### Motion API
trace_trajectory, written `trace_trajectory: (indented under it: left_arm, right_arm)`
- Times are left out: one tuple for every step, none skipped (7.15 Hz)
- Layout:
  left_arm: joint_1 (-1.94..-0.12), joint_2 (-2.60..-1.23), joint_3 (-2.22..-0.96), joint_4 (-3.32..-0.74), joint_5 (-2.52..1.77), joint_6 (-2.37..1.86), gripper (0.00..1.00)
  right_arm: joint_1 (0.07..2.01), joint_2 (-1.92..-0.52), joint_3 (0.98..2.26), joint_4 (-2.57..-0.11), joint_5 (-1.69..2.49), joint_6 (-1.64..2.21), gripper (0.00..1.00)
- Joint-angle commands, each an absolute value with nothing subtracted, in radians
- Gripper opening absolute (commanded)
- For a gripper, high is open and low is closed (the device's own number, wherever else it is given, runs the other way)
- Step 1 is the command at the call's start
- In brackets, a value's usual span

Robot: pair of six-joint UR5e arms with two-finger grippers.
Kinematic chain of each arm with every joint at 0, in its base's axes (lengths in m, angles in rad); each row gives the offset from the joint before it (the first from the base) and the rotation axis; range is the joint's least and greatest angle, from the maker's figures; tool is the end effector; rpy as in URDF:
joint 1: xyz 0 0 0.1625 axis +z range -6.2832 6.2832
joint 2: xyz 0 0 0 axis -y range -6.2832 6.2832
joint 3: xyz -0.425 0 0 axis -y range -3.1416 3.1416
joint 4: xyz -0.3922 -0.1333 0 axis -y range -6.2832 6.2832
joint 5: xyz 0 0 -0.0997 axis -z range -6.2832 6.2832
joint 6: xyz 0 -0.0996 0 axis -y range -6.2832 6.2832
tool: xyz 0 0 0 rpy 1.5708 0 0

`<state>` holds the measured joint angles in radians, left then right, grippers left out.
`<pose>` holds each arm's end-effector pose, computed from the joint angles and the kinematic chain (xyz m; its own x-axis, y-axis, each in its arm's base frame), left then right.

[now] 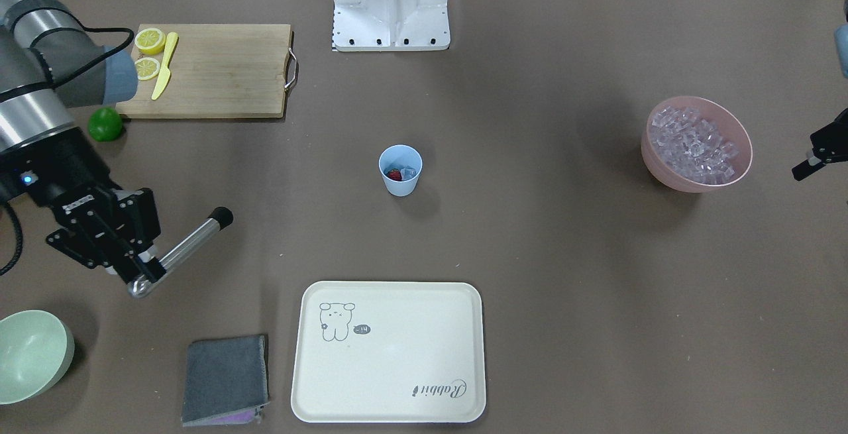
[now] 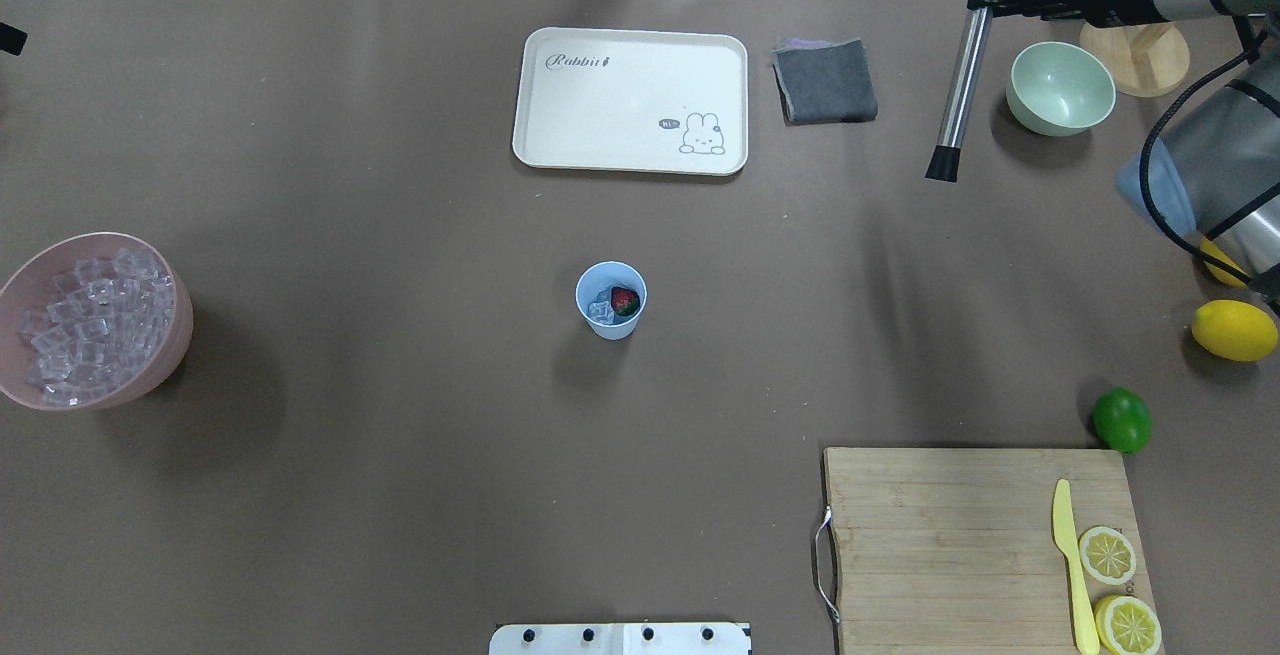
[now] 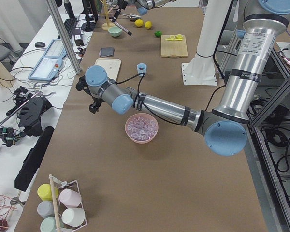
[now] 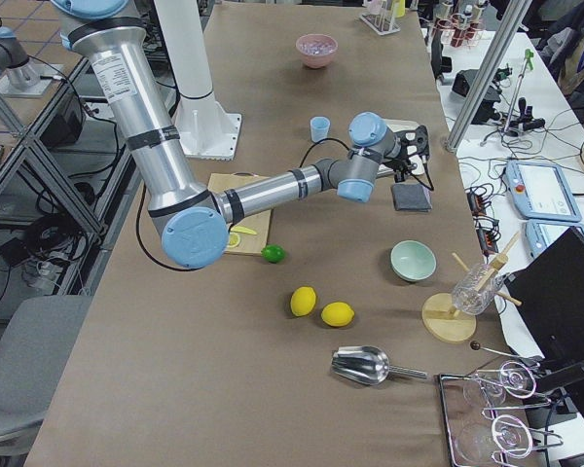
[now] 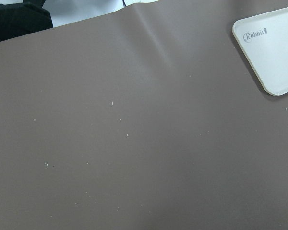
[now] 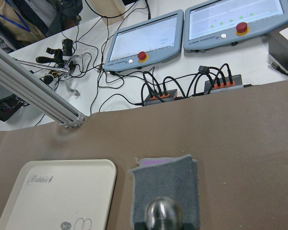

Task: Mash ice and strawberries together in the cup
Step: 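Carry the muddler toward the pale green bowl with the right gripper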

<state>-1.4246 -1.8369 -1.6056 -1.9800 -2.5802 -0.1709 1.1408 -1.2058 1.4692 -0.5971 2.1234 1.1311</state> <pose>0.0384 -0.5973 0.4315 0.4586 0.4869 -0.7434 -0.0330 0.8453 0.5333 -0.1945 -0.6184 0.3910 0.3649 -0.0735 0.9281 -0.4549 0.8557 0.2466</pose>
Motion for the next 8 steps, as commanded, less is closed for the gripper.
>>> trace_trajectory:
  left_arm:
    - [-1.428, -1.835, -1.628, -1.980, -2.576, -0.172, 0.97]
    - [-1.428, -1.832, -1.629, -1.980, -2.569, -0.172, 0.97]
    - [-1.428, -1.830, -1.631, -1.980, -2.571, -0.173, 0.97]
    - [-1.431, -1.841, -1.631, -1.971, -2.579, -0.167, 0.97]
    - [-1.436, -1.839, -1.638, -1.973, -2.582, -0.170, 0.97]
    - [-1.436, -1.832, -1.649, -1.979, -2.574, -0.172, 0.97]
    - [-1.437, -1.829, -1.667, -1.980, -2.573, -0.170, 0.97]
    - [-1.439, -1.829, -1.674, -1.980, -2.572, -0.172, 0.97]
  right_arm:
    - [1.157, -1.251, 1.412, -0.597, 2.242, 1.077, 0.00]
    - [1.157, -1.293, 1.410, -0.600, 2.275, 1.027, 0.00]
    - [1.161, -1.328, 1.408, -0.603, 2.311, 0.994, 0.00]
    - [1.161, -1.366, 1.407, -0.606, 2.348, 0.982, 0.00]
    - [1.158, -1.396, 1.404, -0.607, 2.352, 0.970, 0.00]
    - [1.119, -1.391, 1.378, -0.609, 2.346, 0.966, 0.00]
    - [1.089, -1.369, 1.353, -0.615, 2.345, 0.948, 0.00]
    - [1.075, -1.365, 1.356, -0.650, 2.356, 0.946, 0.00]
